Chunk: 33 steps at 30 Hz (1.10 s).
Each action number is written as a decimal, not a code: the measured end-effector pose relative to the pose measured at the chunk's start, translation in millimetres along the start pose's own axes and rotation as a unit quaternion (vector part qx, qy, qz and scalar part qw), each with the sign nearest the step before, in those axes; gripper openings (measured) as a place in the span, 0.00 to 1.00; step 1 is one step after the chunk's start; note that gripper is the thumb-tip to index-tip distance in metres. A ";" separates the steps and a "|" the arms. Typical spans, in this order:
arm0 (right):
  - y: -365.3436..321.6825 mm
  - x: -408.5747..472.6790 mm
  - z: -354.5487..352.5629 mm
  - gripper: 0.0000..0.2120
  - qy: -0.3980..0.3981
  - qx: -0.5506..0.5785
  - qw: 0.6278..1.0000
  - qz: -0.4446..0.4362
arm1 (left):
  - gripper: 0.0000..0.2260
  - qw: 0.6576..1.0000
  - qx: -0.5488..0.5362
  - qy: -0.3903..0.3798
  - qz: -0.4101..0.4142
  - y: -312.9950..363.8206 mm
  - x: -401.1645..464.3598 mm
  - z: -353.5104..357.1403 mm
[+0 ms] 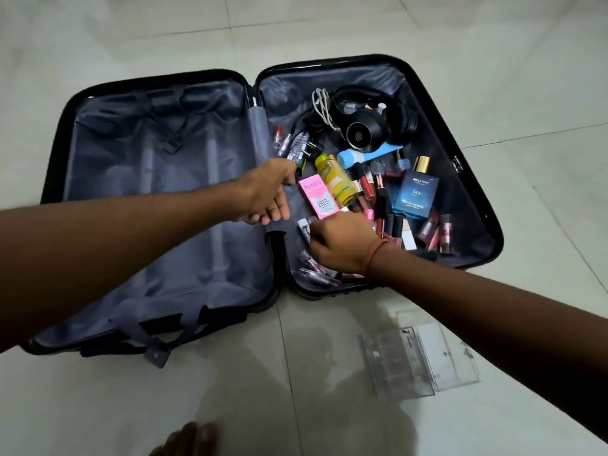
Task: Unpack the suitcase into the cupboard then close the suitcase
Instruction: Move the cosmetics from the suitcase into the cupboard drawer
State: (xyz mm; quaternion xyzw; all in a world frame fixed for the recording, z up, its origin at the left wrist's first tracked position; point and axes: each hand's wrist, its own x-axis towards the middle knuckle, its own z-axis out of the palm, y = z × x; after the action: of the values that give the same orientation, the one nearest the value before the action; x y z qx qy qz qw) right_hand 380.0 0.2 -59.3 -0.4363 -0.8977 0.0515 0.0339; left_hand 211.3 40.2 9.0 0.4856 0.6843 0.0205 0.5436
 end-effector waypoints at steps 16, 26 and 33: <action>10.5 -12.5 -14.1 0.14 -0.050 0.465 0.846 0.257 | 0.05 0.982 -0.080 0.051 0.165 -14.1 30.2 22.3; 9.2 -10.0 -6.0 0.12 0.039 0.683 0.649 0.333 | 0.12 0.982 -0.075 0.009 0.174 -4.2 19.8 16.2; -3.5 -4.0 27.1 0.17 -0.120 0.180 0.961 0.172 | 0.09 0.985 -0.129 0.016 0.114 -7.6 18.8 12.3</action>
State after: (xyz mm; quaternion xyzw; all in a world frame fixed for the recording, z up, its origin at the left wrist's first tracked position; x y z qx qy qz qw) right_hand 376.8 -6.7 -85.8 -0.5616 -0.7823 0.2695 -0.0052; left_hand 217.0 42.9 -13.8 0.4858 0.6244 0.1781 0.5852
